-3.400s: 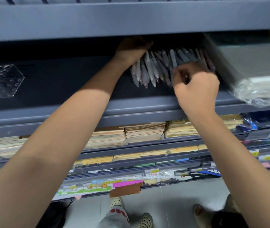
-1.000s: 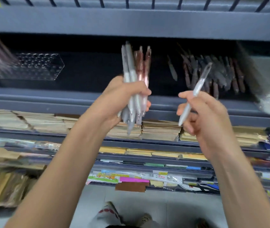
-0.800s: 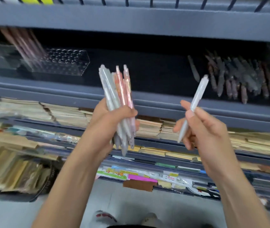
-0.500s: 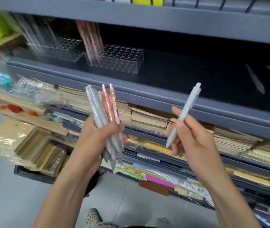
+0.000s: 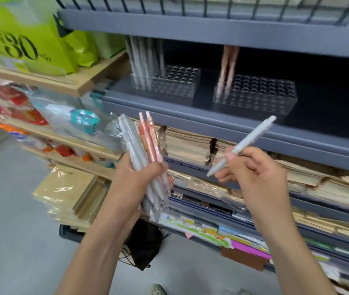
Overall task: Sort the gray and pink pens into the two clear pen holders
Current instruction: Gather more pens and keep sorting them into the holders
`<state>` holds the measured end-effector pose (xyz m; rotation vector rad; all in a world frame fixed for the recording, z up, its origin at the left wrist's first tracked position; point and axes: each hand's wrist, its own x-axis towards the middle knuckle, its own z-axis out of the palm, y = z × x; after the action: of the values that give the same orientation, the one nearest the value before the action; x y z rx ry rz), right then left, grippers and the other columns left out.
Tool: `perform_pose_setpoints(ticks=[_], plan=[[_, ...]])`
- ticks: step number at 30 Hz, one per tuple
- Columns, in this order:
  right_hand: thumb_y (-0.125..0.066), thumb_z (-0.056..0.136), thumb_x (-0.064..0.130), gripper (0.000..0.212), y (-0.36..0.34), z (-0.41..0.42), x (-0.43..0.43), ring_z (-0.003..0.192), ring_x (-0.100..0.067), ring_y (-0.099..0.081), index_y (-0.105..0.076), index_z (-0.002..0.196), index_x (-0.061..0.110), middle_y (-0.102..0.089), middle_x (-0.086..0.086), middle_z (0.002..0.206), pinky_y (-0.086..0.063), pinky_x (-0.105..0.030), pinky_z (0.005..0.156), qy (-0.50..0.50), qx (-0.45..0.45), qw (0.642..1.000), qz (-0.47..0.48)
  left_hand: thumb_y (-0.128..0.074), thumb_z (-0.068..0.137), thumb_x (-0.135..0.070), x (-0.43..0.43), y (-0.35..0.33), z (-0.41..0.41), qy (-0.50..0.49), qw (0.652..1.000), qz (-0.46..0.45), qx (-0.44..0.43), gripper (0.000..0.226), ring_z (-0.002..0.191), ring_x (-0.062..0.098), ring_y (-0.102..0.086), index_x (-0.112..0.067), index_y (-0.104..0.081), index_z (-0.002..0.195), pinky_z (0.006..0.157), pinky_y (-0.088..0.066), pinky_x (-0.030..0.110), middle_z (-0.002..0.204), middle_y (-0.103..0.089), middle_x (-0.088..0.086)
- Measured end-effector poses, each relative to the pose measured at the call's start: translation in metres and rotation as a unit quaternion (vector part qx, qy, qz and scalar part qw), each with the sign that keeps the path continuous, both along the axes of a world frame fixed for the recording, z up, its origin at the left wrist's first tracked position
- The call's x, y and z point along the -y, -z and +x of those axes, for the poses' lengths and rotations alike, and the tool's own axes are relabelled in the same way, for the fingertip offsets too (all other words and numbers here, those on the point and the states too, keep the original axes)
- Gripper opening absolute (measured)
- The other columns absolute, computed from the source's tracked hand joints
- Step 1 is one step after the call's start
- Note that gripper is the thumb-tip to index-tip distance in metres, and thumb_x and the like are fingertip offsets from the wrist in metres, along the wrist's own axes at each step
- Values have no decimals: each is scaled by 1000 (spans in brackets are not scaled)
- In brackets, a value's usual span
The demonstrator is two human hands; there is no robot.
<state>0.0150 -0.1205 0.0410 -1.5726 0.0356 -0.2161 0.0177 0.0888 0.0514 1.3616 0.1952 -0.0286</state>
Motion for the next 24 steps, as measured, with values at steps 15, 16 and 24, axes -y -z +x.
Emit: perform_pose_setpoints(ticks=[15, 16, 24], plan=[[-67, 90, 12, 18, -38, 149, -83, 87, -8, -73, -61, 102, 24, -76, 10, 91, -59, -30, 84, 96, 88, 988, -79, -67, 87, -2, -67, 4, 97, 9, 1000, -16, -24, 26, 62, 24, -71, -13, -56, 108, 61, -59, 40, 68, -72, 3], [-66, 89, 15, 19, -39, 160, -86, 89, -7, -72, -59, 99, 29, -76, 12, 91, -59, -35, 86, 101, 99, 985, -99, -68, 86, -2, -70, 3, 103, 13, 999, -13, -27, 29, 62, 25, -71, -13, -56, 109, 59, -60, 40, 68, -73, 3], [-60, 93, 20, 29, -47, 220, -119, 73, 18, -61, -55, 73, 39, -59, 45, 72, -52, -16, 80, 149, 153, 953, -214, -67, 87, 1, -96, 3, 134, 19, 999, -24, -20, 29, 66, 27, -71, -11, -56, 111, 58, -60, 34, 71, -72, 3]])
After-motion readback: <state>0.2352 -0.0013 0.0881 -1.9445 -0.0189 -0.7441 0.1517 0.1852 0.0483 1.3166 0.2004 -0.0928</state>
